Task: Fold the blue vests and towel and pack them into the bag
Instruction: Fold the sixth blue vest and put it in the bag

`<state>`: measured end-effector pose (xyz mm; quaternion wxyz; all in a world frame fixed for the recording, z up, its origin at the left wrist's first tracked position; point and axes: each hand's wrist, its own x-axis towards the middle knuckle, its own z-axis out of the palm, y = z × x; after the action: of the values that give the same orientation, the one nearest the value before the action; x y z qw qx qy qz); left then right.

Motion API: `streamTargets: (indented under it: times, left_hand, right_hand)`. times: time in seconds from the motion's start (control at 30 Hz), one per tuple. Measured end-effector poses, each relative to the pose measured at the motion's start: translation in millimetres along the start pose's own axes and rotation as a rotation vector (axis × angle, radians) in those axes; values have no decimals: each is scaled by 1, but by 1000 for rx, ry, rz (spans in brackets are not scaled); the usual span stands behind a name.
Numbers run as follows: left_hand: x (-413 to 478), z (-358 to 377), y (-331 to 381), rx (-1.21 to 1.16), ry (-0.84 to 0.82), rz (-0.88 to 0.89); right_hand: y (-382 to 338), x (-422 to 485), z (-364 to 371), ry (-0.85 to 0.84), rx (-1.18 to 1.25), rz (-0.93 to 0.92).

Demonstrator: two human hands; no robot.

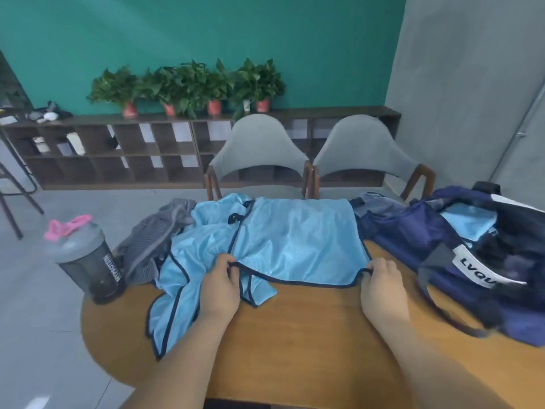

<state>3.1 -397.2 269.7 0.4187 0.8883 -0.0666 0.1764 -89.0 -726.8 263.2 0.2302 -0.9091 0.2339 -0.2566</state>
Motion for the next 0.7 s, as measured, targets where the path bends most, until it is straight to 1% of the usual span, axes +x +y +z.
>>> streamTargets:
  times: [0.1,0.17,0.27,0.33,0.4,0.43,0.5,0.57,0.7]
  left_hand:
    - [9,-13,-21,237,-17,145]
    - [14,-19,-29,324,-6,198]
    - [16,-19,-31,361,23,296]
    - [17,-19,-25,361,113,360]
    - [14,-19,-8,272,202,340]
    - [12,-17,4,184,217,314]
    - [3,-6,30,13,170,255]
    - [-11,9,47,-78,56,195]
    - [-25,30,39,-103,-165,87]
  right_hand:
    - [9,8,3,21,-179,-24]
    - [16,10,4,26,-208,-32]
    - [17,9,-1,70,-123,-107]
    - [13,6,-9,107,-16,-223]
    - [8,1,-19,104,95,-288]
    - [7,-1,-22,89,141,-292]
    - [7,-3,-23,65,208,-285]
    - [7,-2,-25,59,263,-276]
    - [7,-4,-29,27,302,-273]
